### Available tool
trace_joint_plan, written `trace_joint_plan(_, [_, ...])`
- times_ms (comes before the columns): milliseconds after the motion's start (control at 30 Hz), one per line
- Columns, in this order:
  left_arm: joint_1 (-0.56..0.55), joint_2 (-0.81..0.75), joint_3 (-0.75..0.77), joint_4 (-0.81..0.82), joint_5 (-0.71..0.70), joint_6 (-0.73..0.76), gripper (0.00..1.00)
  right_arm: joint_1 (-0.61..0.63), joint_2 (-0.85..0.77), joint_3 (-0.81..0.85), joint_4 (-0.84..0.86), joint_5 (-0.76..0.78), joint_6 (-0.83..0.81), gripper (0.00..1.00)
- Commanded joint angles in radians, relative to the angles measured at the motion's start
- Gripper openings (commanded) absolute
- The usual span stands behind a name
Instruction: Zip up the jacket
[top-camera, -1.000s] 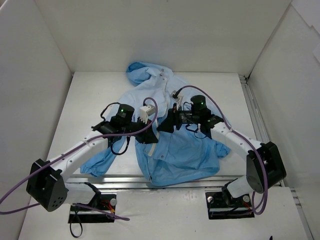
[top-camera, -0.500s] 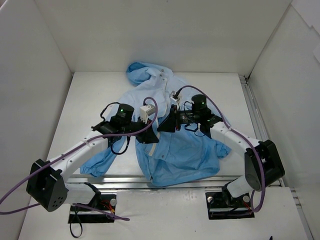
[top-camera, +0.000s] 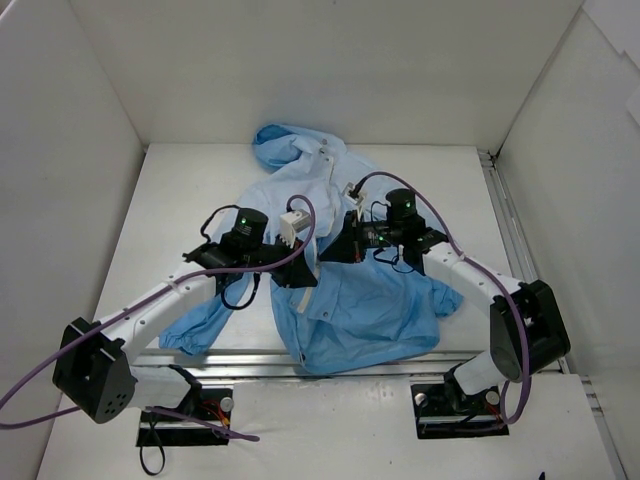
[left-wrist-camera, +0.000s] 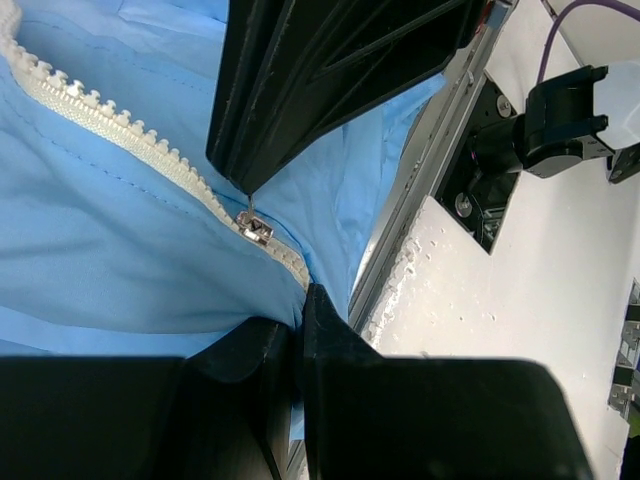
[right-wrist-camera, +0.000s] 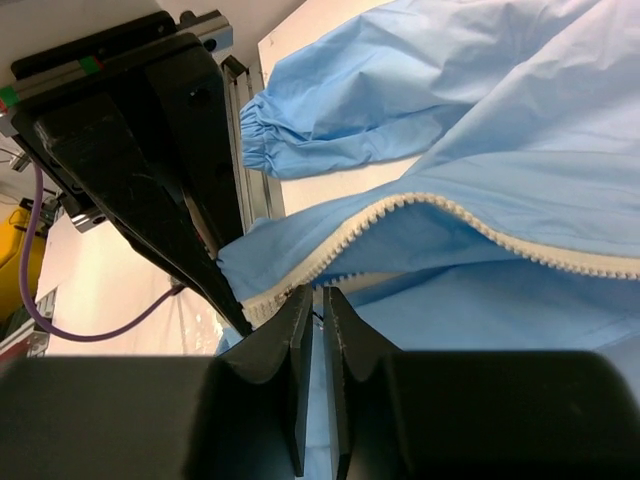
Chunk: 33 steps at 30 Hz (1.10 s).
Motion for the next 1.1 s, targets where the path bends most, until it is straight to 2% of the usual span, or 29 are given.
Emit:
trace_joint_plan(0, [0.013,-0.033,0.025,0.106,0.018,0.021,0.00,-0.011,-0.049,0.004,-0.004,-0.035,-0.018,0.05])
trace_joint_plan(200, [0.013,-0.021,0.035,0.109,0.028,0.016,0.00,-0.012,-0.052,0.001,-0.013,-0.055,-0.025,0.05])
trace_joint_plan(600, [0.013,0.010,0.058,0.100,0.037,0.021,0.00,-0.011,-0.037,-0.002,0.001,-0.105,-0.019,0.19])
trace_joint_plan(833, [0.013,0.025,0.064,0.096,0.038,0.024,0.00,-0.018,-0.055,-0.001,-0.007,-0.072,-0.010,0.25])
trace_joint_plan(1067, [0.022,0.034,0.087,0.089,0.043,0.011,0.00,0.006,-0.116,0.001,-0.084,0.058,-0.056,0.35])
